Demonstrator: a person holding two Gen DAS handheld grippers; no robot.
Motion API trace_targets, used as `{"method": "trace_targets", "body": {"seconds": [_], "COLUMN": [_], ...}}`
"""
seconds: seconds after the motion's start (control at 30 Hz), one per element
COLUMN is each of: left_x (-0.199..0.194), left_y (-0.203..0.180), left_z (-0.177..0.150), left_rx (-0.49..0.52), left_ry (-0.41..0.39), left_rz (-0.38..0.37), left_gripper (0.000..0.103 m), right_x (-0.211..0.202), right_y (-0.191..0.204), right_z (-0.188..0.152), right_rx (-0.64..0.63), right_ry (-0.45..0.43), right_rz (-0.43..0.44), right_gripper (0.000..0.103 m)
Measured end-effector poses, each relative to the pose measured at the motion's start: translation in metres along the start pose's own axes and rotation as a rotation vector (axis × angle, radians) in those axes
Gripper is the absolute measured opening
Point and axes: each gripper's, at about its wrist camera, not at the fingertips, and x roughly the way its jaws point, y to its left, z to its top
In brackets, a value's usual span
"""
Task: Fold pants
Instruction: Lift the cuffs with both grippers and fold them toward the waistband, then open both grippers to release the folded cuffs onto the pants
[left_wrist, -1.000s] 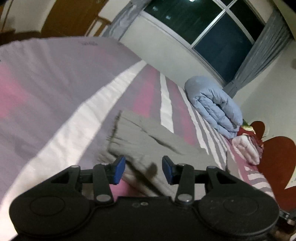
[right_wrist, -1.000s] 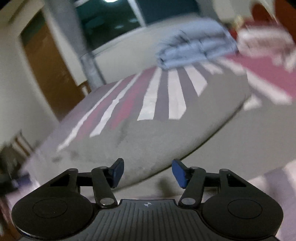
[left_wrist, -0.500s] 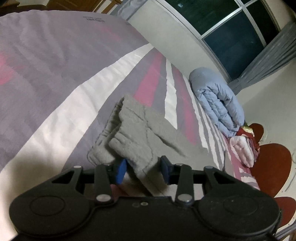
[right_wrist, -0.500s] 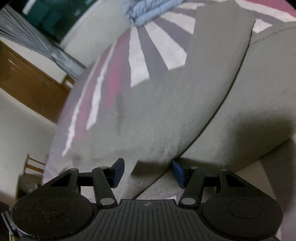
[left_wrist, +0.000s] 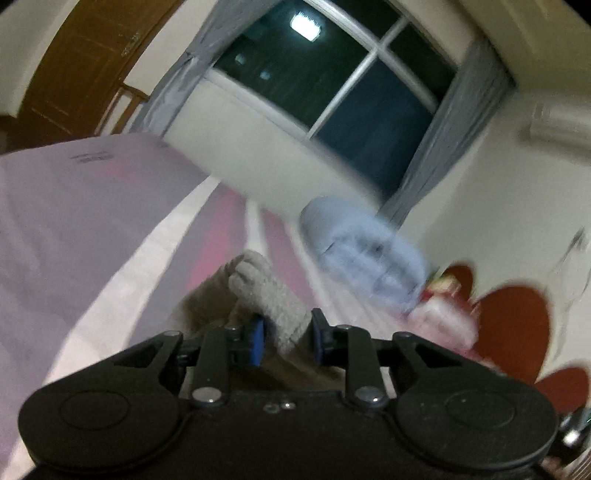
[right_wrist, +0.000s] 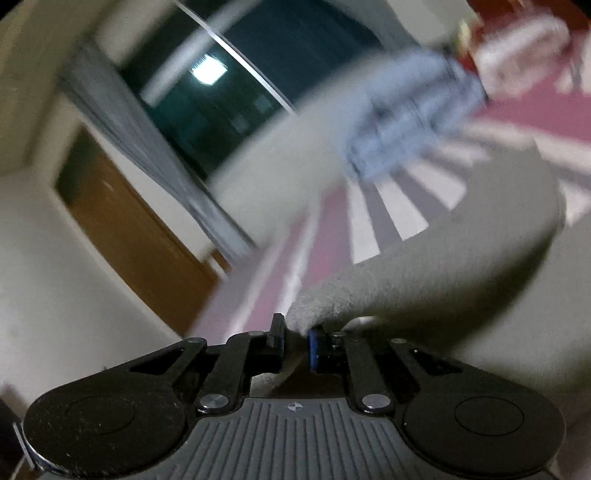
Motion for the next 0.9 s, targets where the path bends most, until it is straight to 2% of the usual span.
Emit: {"method": "trace_targets", "body": {"seconds": [0.03, 0.07, 0.1, 0.13, 0.23, 0.33, 0.43, 0.47, 0.5, 0.53, 0.57, 0.67, 0.7, 0.83, 0.9], "left_x": [0.009, 0.017, 0.019, 0.014, 0.009, 0.016, 0.013, 0.009, 0.004, 0.001, -0.007, -0.02, -0.017, 0.022, 0.045], "left_y": [0.013, 0.025, 0.036, 0.042, 0.039, 0.035, 0.036, 0.035, 0.031, 0.027, 0.019, -0.007, -0.018, -0.061, -0.072], "left_z": [-0.016, -0.031, -0.045, -0.053, -0.057, -0.054, -0.053, -0.053, -0.053, -0.051, -0.052, -0.052, -0.052, -0.059, -0.065], "left_rx": [-0.017, -0.035, -0.049, -0.066, -0.081, -0.072, -0.073, -0.066, -0.052, -0.037, -0.012, 0.063, 0.095, 0.222, 0.299], "left_ry": [0.087, 0.167, 0.203, 0.188, 0.172, 0.188, 0.194, 0.188, 0.181, 0.176, 0.159, 0.118, 0.111, 0.134, 0.153], "left_rz": [0.081, 0.146, 0.162, 0.151, 0.15, 0.168, 0.183, 0.192, 0.221, 0.261, 0.291, 0.346, 0.348, 0.404, 0.505], "left_gripper": [0.015, 0.015, 0.015, 0.015, 0.015, 0.015, 0.023, 0.024, 0.031, 0.038, 0.039, 0.04, 0.043, 0.063, 0.065], "right_x": [0.008, 0.026, 0.037, 0.037, 0.027, 0.03, 0.032, 0.031, 0.026, 0.029, 0.02, -0.003, -0.004, 0.014, 0.031], "right_y": [-0.008, -0.023, -0.034, -0.046, -0.056, -0.055, -0.059, -0.053, -0.053, -0.047, -0.044, -0.043, -0.043, -0.039, -0.038], "right_z": [-0.015, -0.035, -0.051, -0.065, -0.082, -0.08, -0.077, -0.072, -0.066, -0.055, -0.049, -0.028, -0.02, 0.008, 0.015], "right_rx": [-0.012, 0.014, 0.055, 0.095, 0.127, 0.121, 0.159, 0.173, 0.166, 0.142, 0.112, 0.047, 0.026, -0.048, -0.084], "right_ry": [0.064, 0.211, 0.302, 0.328, 0.312, 0.311, 0.339, 0.34, 0.325, 0.302, 0.273, 0.193, 0.185, 0.174, 0.201], "right_rz": [-0.03, -0.101, -0.152, -0.165, -0.165, -0.172, -0.191, -0.191, -0.199, -0.22, -0.237, -0.293, -0.303, -0.336, -0.354], "right_gripper": [0.012, 0.012, 0.012, 0.013, 0.013, 0.013, 0.013, 0.016, 0.021, 0.03, 0.038, 0.042, 0.042, 0.042, 0.042]}}
